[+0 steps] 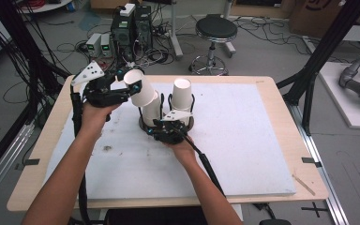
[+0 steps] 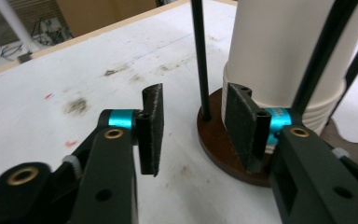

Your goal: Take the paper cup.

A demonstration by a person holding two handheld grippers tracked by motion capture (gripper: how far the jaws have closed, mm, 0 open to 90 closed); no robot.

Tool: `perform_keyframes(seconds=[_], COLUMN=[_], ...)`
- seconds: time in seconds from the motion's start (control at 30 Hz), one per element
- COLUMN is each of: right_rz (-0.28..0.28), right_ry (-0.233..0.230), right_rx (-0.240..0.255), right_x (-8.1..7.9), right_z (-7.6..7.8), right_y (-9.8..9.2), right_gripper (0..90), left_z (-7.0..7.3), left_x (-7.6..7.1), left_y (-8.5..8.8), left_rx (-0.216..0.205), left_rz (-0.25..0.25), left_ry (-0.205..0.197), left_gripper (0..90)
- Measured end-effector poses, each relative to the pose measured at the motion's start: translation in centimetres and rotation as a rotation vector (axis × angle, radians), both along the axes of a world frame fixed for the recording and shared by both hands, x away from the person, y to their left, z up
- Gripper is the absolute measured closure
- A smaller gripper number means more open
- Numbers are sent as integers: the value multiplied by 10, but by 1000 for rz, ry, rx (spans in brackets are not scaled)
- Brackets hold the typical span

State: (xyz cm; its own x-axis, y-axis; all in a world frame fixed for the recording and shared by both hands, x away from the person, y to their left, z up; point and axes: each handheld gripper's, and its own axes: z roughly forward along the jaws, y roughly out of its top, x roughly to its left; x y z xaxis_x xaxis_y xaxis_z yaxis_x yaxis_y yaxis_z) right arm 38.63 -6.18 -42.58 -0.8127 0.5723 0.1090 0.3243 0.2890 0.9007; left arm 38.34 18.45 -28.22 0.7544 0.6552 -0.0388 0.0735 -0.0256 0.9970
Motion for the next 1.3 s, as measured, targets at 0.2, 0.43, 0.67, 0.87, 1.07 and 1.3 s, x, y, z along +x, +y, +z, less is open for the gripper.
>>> perform_keyframes(seconds=[0.2,0.43,0.67,0.87,1.07,1.3], right_rz=[49,57,-22,-93,-120,-133], right_ry=[-24,-41,-83,-101,-127,-138], right_rx=[-3,-24,-40,-50,-57,-50], right_x=[-13,-28,-42,-51,-56,-58], right_z=[13,19,18,15,16,14], right_y=[-28,-81,-141,-179,-198,-207], right_gripper=[368,237,214,214,214,214], left_z=[-7,-22,-35,-44,-51,-54], left_x=[-14,-29,-42,-52,-56,-59], left_y=[1,-7,-18,-27,-30,-31], left_rx=[14,34,29,39,56,59], left_rz=[-12,-35,-51,-52,-60,-58], left_ry=[8,25,38,51,62,57], left_gripper=[357,356,356,356,356,356])
